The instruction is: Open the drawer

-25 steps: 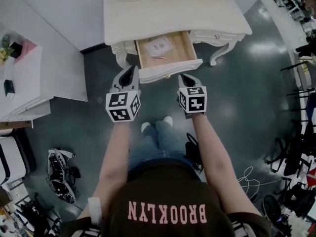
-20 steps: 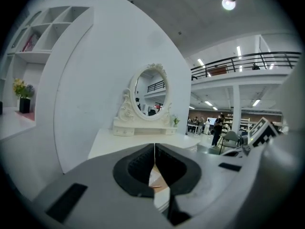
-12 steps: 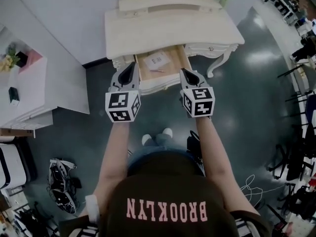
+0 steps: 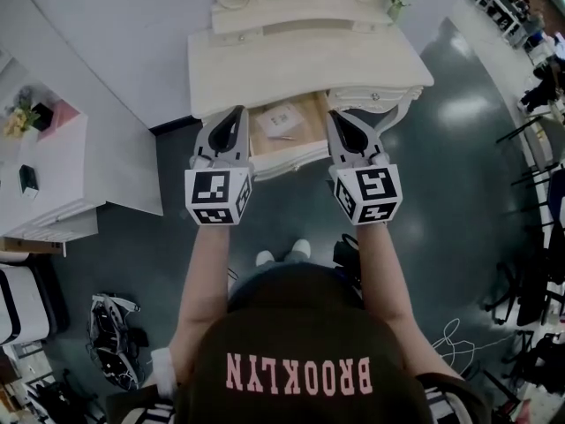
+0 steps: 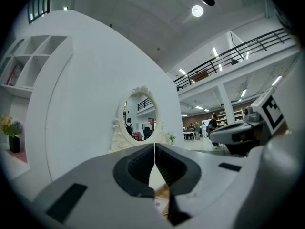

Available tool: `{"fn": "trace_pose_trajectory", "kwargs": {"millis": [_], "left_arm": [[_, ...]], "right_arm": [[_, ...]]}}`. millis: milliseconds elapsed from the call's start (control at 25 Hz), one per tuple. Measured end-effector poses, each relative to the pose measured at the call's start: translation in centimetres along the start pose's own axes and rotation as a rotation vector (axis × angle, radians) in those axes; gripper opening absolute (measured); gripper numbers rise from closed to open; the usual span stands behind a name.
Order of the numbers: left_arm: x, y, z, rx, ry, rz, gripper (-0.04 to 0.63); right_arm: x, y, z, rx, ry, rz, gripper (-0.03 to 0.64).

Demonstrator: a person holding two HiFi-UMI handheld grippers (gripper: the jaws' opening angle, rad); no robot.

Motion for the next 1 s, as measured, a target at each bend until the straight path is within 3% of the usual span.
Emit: {"fn": "trace_pose_trajectory", "kwargs": {"millis": [360,1000], "left_arm": [[-1.4,0.5,0.0,0.017,0.031,0.035,0.006],[-2.6,0.2,-0.1,0.029,0.041,0.05,0.006]], "right_arm": [[-3.6,-0.1,0.3,-0.022,-0.001,0.134,-0.003],[-3.8,0.1,0.0,-0.023,0.0,0.125,-0.003]]}}
Point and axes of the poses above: the fingertips, and each gripper's own axes: y forward along the fingers, z to its right, x out of its underside, the point moved 4 cm from there along -y, backward along the fingers, and after that the axes turned 14 degrees about z, right-handed, at the moved point
